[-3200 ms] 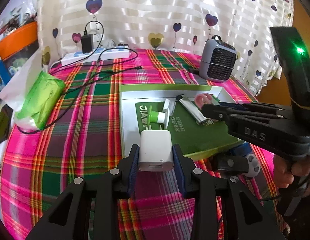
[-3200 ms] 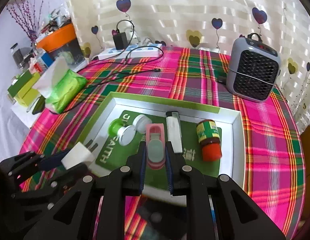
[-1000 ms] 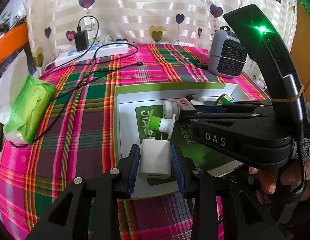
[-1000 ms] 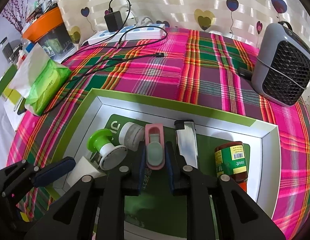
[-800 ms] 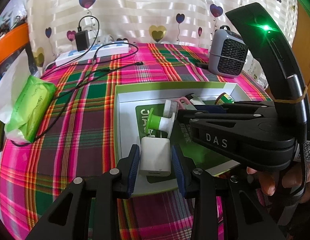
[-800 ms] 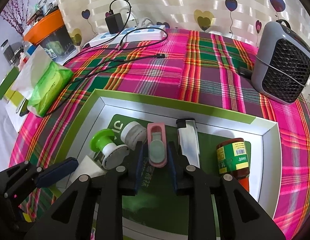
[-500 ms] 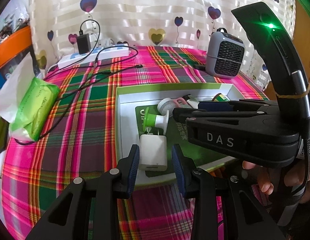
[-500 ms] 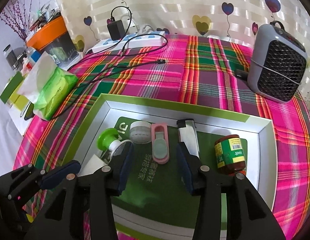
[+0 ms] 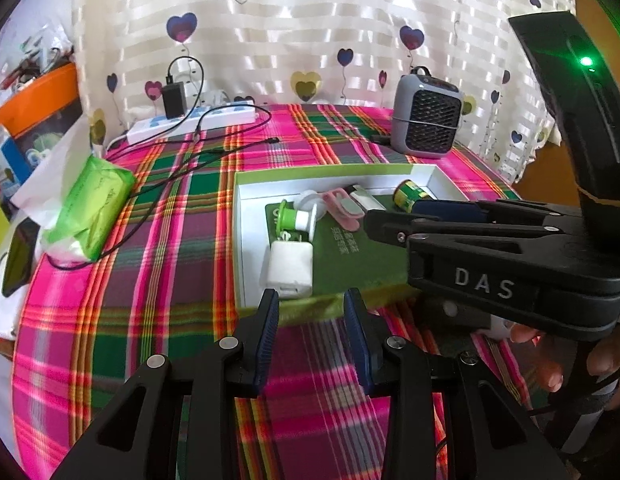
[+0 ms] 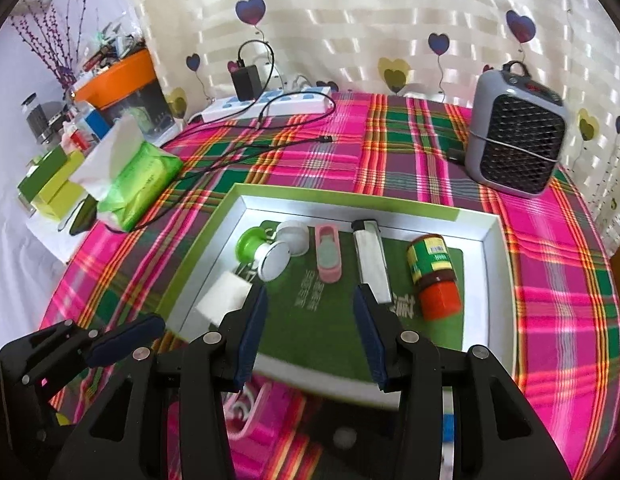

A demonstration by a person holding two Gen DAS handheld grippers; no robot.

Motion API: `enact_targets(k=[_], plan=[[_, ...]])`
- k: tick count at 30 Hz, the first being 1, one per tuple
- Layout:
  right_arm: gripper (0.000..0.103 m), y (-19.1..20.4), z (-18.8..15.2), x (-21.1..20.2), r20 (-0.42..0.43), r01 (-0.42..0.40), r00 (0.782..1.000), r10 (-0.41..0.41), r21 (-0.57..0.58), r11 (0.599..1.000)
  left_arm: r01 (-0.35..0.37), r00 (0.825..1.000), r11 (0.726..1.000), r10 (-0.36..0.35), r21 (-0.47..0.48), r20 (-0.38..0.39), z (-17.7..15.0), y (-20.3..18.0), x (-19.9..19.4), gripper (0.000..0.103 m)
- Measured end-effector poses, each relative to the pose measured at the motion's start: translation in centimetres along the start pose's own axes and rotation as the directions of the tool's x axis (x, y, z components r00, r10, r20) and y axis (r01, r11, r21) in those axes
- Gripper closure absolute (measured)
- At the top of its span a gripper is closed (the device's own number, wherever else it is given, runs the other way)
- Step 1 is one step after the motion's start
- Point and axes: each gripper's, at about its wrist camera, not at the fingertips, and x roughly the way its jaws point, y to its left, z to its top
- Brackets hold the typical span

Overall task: Organize rigid objects
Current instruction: 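Withdraw both grippers from the box toward the remaining objects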

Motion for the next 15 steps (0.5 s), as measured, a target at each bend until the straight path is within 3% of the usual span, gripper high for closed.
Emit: enact_targets(k=[15], plan=[[0.057, 0.5, -5.4, -5.4, 0.063, 0.018, 0.998, -0.021, 0.057, 0.998, 0.023, 0.999, 1.000, -0.023, 0.018, 0.049, -3.7, -1.7, -5.1, 0.070]])
